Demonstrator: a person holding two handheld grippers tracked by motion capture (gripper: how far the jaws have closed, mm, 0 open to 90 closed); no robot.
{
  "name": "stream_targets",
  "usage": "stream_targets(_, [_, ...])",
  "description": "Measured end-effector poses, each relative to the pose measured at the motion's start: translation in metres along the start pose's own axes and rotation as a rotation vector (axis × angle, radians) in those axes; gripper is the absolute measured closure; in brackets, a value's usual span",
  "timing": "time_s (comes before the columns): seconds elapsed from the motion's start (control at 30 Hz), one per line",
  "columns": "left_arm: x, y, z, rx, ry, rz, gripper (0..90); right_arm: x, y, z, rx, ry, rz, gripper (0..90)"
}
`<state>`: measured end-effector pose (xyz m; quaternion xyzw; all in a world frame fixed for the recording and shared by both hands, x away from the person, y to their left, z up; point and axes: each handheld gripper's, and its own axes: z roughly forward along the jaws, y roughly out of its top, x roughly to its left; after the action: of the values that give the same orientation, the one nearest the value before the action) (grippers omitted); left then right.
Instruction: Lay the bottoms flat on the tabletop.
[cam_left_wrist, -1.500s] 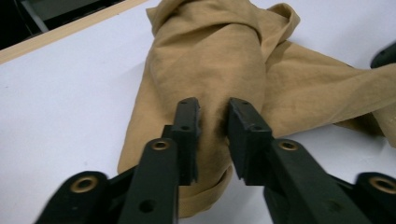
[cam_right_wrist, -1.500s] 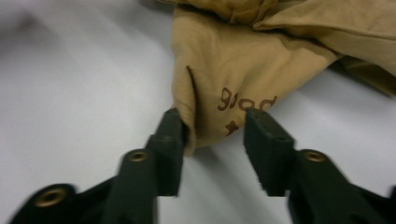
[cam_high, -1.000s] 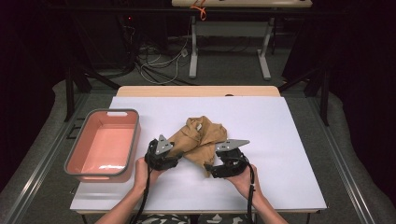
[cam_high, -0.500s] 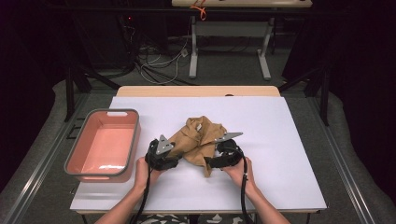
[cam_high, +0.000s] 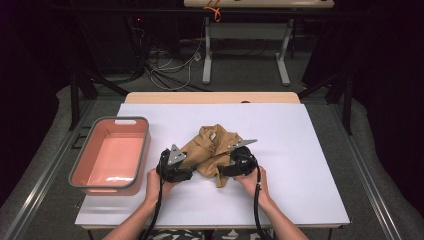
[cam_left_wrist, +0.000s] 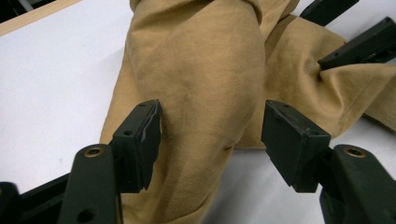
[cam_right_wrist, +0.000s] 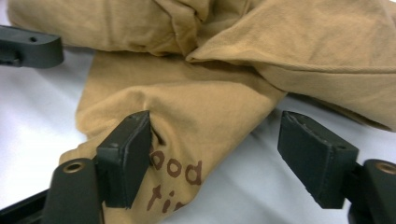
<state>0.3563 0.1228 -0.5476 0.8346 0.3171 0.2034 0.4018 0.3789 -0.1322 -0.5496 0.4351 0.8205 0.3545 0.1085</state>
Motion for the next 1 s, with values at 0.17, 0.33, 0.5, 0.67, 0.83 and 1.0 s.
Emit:
stream_targets(0.17, [0.002,-0.001,-0.001,-0.015,-0.004,0.006,46.7,0.0,-0.001,0.007,0.011,-0.005,0.014,43.5])
stream_targets(0.33, [0.002,-0.004,-0.001,-0.023,-0.021,0.001,59.9,0.001,-0.001,0.009,-0.009,-0.023,0.002,69.3])
stream_targets(0.5, [0.0,-0.005,0.001,-0.028,-0.029,0.007,73.1,0.004,-0.002,0.009,-0.013,-0.013,-0.002,86.4])
stream_targets(0.67, [0.0,-0.005,-0.002,-0.036,-0.036,0.004,82.0,0.005,-0.002,0.006,-0.009,-0.002,-0.016,88.0])
stream_targets(0.83, [0.0,-0.003,-0.009,-0.046,-0.055,0.007,84.2,0.01,-0.003,-0.005,0.009,0.006,-0.051,88.0])
stream_targets(1.0, [0.002,-0.003,-0.016,-0.06,-0.058,-0.002,84.3,0.015,-0.013,-0.023,0.044,0.013,-0.078,87.7])
